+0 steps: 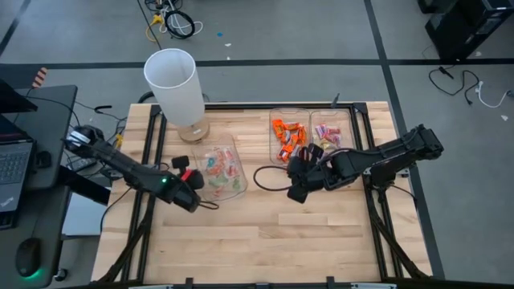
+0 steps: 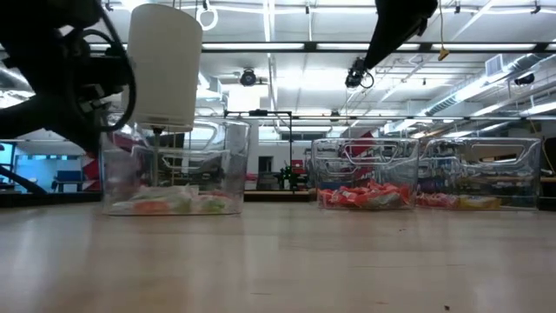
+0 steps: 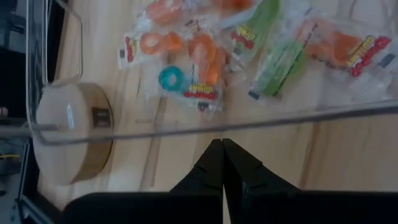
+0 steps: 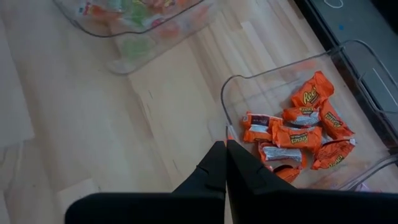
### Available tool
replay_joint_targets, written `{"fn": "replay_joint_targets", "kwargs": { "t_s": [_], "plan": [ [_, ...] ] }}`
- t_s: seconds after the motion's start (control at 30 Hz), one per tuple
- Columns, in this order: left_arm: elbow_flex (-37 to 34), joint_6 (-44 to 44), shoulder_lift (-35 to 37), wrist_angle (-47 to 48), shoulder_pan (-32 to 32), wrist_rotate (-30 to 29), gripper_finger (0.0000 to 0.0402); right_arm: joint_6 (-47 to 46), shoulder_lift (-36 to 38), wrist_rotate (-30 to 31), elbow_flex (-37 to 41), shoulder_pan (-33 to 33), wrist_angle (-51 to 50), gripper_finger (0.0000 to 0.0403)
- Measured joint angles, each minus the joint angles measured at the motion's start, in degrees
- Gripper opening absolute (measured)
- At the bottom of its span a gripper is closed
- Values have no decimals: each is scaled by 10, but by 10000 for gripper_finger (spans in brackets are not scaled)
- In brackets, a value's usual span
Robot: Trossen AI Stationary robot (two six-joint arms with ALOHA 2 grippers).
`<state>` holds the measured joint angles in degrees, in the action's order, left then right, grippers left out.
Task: Sort candy
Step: Move the middle left transparent bin to the top left of the table
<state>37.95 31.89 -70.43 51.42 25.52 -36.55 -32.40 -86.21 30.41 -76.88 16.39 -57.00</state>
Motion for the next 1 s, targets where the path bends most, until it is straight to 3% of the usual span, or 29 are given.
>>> {"fn": "replay_joint_targets", "kwargs": {
  "t_s": [0.13, 0.4, 0.53, 0.63, 1.0],
  "plan": [
    [0, -46, 0, -29, -29, 3, 0, 0, 0, 0, 0, 8, 7, 0],
    [0, -47, 0, -31, -75, 20, 0, 5, 0, 10, 0, 19, 24, 0],
    [11, -44, 0, -35, -70, 71, 0, 40, -5, 17, 3, 12, 91, 0],
    [34, -55, 1, -36, -61, 77, 0, 93, -23, 8, 4, -9, 159, 0],
    [123, -77, 8, 93, -30, 79, 0, 237, -80, -136, 0, -158, 421, 0]
  ]
}}
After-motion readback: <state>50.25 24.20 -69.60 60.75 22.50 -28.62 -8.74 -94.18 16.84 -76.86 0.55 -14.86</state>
